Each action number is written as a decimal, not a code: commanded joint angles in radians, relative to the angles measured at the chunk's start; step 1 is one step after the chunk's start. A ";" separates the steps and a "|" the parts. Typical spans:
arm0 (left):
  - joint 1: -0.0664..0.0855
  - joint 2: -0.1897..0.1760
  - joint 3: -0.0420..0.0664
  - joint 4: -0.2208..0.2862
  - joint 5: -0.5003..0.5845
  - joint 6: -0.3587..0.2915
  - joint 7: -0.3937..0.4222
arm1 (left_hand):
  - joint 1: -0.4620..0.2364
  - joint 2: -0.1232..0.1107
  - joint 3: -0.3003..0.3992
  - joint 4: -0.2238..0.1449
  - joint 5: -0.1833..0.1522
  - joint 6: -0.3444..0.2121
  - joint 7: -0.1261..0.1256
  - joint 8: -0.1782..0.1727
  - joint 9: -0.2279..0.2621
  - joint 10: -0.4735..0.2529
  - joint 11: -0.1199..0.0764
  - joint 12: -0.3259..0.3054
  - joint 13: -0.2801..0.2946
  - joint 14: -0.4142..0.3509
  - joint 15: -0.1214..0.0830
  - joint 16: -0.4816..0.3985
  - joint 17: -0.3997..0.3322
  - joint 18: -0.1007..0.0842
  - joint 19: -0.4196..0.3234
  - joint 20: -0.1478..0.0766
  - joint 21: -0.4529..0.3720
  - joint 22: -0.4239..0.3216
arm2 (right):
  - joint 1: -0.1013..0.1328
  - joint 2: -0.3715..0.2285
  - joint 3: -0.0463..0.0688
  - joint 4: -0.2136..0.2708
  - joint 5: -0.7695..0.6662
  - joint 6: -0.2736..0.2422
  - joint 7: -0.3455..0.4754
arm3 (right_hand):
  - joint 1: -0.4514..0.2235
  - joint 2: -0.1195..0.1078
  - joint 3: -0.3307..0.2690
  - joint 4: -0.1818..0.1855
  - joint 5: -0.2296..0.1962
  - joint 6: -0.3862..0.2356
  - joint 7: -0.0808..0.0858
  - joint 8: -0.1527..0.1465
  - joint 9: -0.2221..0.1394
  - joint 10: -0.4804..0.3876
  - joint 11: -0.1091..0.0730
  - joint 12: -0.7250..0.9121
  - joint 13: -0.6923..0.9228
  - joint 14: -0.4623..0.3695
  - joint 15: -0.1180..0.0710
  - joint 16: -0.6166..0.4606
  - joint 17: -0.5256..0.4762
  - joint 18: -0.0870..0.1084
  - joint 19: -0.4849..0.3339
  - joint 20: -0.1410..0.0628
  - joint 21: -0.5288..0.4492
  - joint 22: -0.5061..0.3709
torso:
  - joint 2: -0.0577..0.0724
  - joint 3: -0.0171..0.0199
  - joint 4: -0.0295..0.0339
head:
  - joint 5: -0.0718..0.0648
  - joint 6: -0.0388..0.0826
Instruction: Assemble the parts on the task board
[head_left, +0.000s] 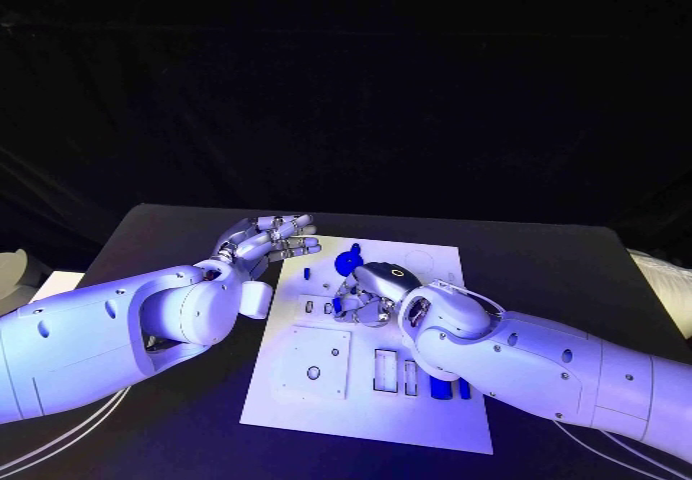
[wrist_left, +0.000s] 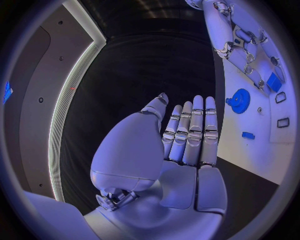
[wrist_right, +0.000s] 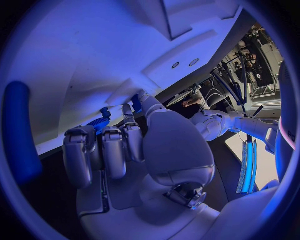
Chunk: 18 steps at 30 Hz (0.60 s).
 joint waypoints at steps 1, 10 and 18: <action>0.001 0.001 0.001 0.002 0.000 0.020 0.004 | 0.007 0.001 0.002 -0.002 -0.002 -0.003 0.005 -0.005 -0.001 -0.004 0.001 -0.001 -0.001 -0.004 0.000 -0.006 -0.001 0.013 0.001 -0.002 0.000 0.001 | -0.003 -0.004 -0.002 -0.001 -0.012 -0.010 -0.010 | -0.006 -0.013 -0.014 0.006 -0.007 -0.009 0.000 -0.003 -0.001 0.021 0.008 -0.006 0.158 0.099 0.006 -0.003 0.240 -0.009 0.091 0.009 -0.004 0.240 | 0.000 -0.0002 0.0006 | -0.001 0.001; 0.001 0.000 0.001 0.001 0.000 0.021 0.002 | 0.007 0.001 0.002 -0.002 -0.002 -0.003 0.005 -0.005 -0.001 -0.004 0.001 -0.001 -0.001 -0.004 0.000 -0.006 -0.001 0.013 0.001 -0.002 0.000 0.001 | -0.003 -0.010 -0.002 0.016 -0.012 -0.073 0.017 | -0.011 -0.029 -0.043 0.021 -0.022 -0.019 0.001 -0.002 0.000 0.018 0.010 -0.010 0.155 0.099 0.008 -0.004 0.238 -0.008 0.091 0.011 -0.005 0.238 | 0.000 -0.0003 0.0007 | 0.000 0.000; 0.001 0.000 0.001 -0.002 0.000 0.023 0.002 | 0.006 0.001 0.003 -0.002 -0.002 -0.003 0.006 -0.005 -0.001 -0.004 0.001 -0.001 -0.001 -0.004 0.000 -0.007 -0.001 0.013 0.001 -0.002 0.000 0.001 | -0.004 -0.031 0.002 0.046 0.004 -0.170 0.080 | -0.010 -0.033 -0.051 0.025 -0.027 -0.022 0.002 -0.002 0.000 0.015 0.011 -0.016 0.151 0.099 0.008 -0.004 0.239 -0.008 0.090 0.011 -0.005 0.237 | 0.000 0.0005 0.0004 | 0.001 0.002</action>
